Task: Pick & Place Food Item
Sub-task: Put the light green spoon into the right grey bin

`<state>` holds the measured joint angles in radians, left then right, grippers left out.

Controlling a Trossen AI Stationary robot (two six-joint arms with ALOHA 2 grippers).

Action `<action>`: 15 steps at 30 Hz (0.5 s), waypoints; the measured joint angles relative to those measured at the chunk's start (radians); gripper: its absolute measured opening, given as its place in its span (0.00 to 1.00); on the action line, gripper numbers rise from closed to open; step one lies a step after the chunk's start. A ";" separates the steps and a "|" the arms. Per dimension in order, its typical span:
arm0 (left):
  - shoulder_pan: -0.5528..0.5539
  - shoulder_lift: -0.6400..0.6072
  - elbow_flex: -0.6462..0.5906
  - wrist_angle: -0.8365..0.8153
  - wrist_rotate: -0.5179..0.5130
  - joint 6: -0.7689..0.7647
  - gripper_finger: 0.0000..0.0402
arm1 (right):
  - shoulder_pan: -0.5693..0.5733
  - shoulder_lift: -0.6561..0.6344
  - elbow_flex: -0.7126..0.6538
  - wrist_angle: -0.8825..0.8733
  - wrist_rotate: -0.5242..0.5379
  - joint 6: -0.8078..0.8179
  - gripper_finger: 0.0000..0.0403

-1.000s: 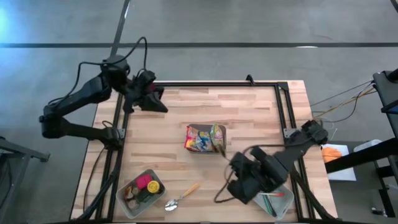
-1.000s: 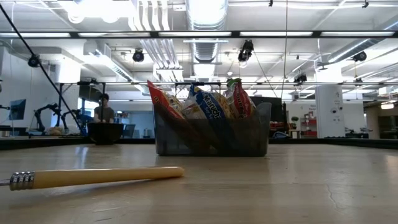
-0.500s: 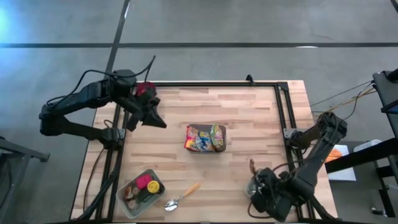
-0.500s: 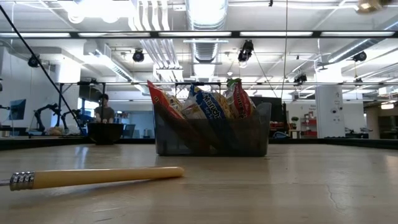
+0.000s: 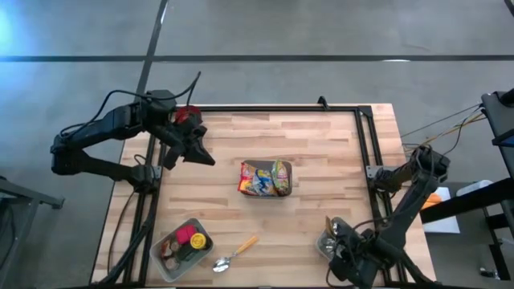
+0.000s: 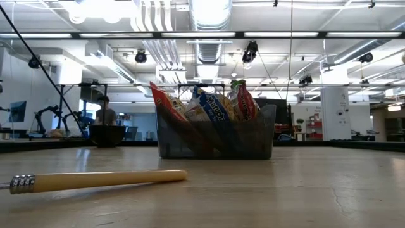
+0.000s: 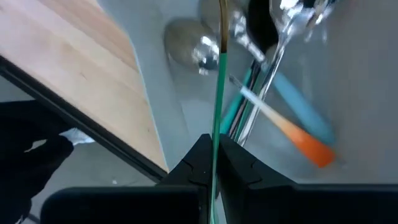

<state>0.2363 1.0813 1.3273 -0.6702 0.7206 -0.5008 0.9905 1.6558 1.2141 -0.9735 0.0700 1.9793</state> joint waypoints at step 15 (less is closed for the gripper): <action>0.000 0.000 0.000 0.000 0.000 -0.013 0.00 | 0.077 0.000 -0.190 0.268 0.009 0.073 0.02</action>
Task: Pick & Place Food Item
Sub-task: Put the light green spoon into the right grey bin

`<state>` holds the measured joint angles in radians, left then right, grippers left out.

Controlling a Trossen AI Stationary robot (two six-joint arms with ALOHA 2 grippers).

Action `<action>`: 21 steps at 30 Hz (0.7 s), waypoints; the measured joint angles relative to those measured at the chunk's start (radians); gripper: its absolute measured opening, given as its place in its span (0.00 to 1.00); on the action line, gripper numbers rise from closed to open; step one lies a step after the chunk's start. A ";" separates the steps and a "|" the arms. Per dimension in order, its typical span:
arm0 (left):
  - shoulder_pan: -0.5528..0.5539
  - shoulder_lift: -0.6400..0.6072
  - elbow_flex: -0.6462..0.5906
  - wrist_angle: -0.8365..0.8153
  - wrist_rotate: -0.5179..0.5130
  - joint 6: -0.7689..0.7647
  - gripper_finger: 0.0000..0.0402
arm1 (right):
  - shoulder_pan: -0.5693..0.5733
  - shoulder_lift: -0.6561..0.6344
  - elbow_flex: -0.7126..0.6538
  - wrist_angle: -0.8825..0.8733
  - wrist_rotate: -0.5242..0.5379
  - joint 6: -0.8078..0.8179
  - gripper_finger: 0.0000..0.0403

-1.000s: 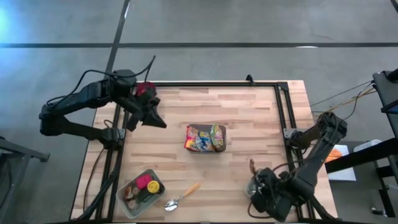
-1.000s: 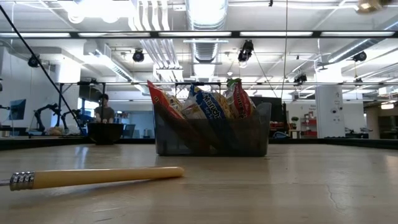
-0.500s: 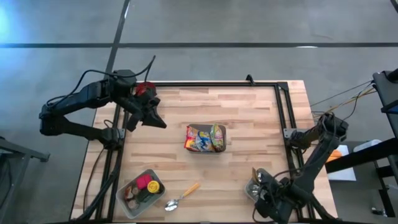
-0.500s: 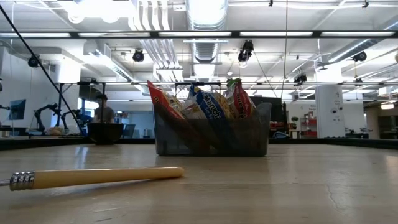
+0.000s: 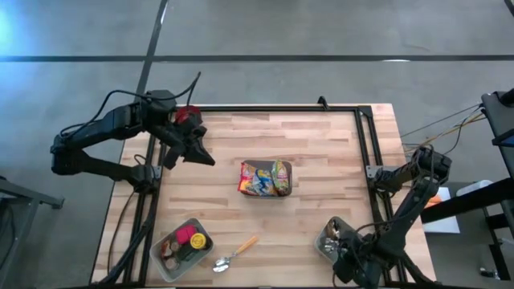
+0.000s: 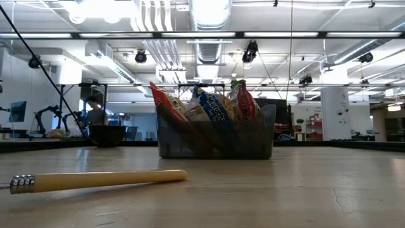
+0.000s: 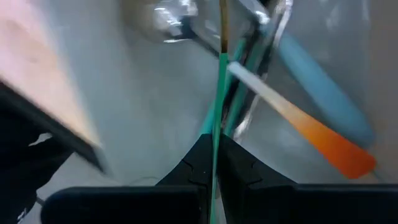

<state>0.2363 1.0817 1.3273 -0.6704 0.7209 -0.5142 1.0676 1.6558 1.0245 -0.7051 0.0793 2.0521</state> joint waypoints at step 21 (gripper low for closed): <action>0.000 0.000 0.000 0.000 0.000 -0.040 0.00 | -0.001 0.003 -0.048 0.042 0.000 0.020 0.07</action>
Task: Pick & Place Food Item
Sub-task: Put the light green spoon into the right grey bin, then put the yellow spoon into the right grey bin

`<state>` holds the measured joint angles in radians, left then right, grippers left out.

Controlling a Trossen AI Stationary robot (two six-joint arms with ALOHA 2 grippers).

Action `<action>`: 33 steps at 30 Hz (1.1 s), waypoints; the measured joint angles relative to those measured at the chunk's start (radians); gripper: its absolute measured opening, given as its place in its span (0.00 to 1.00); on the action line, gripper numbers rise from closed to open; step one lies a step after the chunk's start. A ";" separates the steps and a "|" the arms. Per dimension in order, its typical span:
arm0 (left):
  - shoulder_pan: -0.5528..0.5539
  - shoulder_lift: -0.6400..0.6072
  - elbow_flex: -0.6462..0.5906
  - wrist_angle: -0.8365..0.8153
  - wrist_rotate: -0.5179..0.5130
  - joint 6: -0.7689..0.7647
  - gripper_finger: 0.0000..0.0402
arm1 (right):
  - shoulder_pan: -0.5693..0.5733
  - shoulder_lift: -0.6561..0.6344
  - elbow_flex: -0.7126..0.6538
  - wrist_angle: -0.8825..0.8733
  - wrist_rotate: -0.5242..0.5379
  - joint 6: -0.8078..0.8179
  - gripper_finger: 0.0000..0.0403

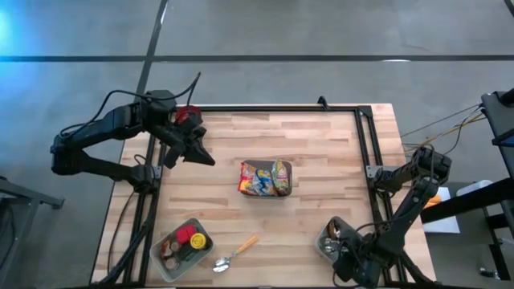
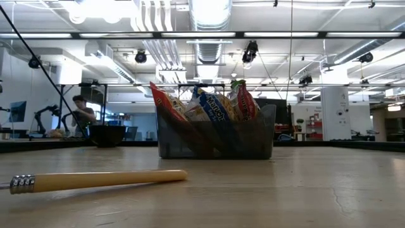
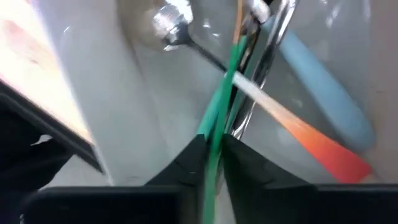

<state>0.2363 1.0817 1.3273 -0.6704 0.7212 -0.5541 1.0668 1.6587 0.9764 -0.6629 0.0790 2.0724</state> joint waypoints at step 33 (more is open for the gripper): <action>-0.485 0.294 0.001 0.091 -0.206 -0.179 0.02 | 0.000 -0.001 0.273 -0.357 0.040 -0.007 0.64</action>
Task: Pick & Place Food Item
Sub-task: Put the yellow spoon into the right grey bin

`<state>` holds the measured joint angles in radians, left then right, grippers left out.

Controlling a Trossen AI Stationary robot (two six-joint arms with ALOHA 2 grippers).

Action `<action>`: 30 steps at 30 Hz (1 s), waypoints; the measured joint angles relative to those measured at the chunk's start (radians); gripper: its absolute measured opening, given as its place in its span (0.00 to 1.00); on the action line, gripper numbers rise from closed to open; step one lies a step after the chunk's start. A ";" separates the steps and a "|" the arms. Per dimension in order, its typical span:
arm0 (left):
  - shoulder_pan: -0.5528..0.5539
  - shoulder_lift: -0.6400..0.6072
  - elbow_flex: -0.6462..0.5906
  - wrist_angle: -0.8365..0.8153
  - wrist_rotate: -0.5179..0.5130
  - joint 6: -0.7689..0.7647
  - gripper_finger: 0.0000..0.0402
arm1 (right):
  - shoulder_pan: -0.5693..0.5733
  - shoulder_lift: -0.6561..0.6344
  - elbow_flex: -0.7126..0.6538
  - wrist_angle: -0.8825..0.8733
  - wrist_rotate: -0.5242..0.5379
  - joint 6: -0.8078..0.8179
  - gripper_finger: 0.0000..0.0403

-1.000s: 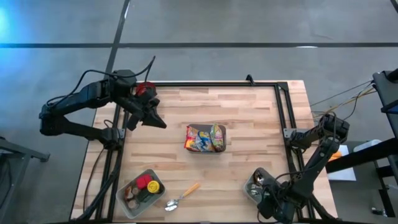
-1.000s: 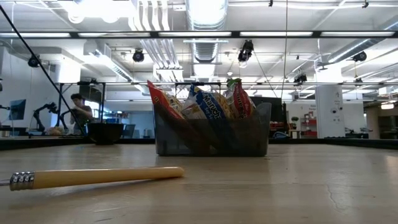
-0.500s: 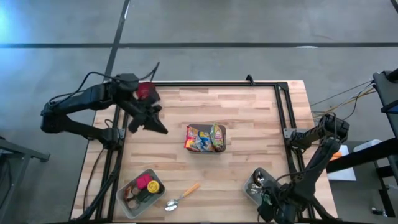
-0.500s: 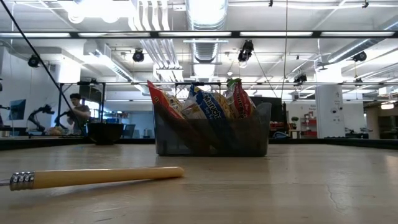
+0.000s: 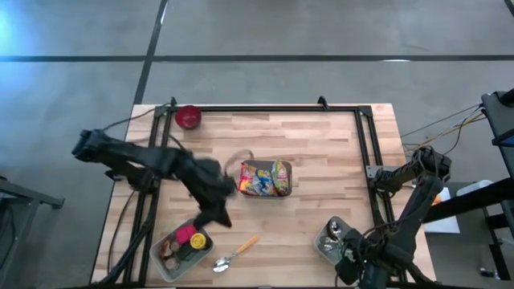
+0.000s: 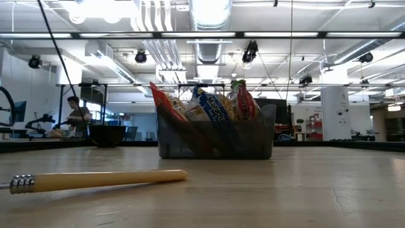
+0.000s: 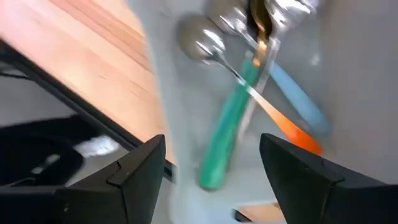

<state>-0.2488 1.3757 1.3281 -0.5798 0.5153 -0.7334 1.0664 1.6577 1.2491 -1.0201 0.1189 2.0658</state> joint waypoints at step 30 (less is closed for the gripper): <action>-0.318 0.571 0.096 -0.188 -0.414 -0.131 0.43 | -0.066 0.115 0.085 0.131 0.381 -0.056 0.64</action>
<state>-0.5670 1.9467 1.4238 -0.7673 0.1012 -0.8647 1.0000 1.7725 1.3342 -0.8895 0.5001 2.0094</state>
